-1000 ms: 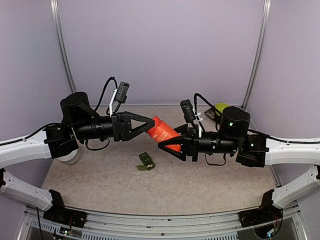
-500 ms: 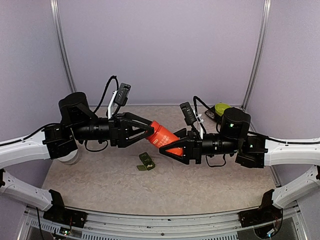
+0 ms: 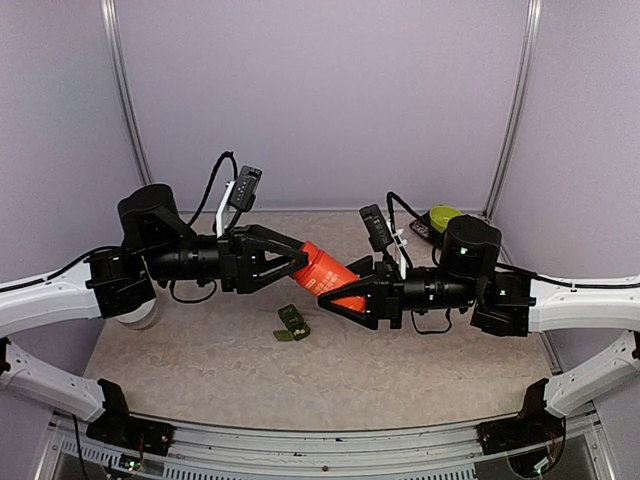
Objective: Sort the pills into containers
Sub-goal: Pass from the right arm to the left
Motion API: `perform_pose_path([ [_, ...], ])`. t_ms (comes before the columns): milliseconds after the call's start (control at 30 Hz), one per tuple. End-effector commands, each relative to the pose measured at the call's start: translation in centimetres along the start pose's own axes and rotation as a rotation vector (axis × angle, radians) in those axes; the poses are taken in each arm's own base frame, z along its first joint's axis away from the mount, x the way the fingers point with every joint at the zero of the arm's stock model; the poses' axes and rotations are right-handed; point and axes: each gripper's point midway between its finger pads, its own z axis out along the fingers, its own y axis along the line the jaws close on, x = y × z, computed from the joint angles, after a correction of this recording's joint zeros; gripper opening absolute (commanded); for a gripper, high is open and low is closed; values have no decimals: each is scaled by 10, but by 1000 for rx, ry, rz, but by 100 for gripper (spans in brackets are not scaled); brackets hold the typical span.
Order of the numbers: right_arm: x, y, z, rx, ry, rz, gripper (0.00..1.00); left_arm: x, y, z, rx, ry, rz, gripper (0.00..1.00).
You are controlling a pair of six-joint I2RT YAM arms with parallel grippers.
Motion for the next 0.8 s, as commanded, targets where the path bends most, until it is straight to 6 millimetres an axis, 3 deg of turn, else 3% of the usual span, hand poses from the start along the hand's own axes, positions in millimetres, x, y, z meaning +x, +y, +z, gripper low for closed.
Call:
perform_pose_path([
  [0,-17,1,-1,16,-47,-23,0,0,-3,3,18,-2,20,66],
  [200,-19,1,0,14,-57,-10,0,1,-2,2,16,-3,24,57],
  [400,-19,0,2,8,-59,-6,0,-1,-5,2,25,-9,25,35],
  [533,-15,-5,2,31,-51,-15,0,-5,-1,1,-3,-20,18,32],
  [700,-11,-22,-3,110,-31,-68,49,-12,22,-4,-129,-36,14,33],
  [767,-8,-30,-7,147,-19,-87,63,-14,34,-10,-184,-40,-2,33],
])
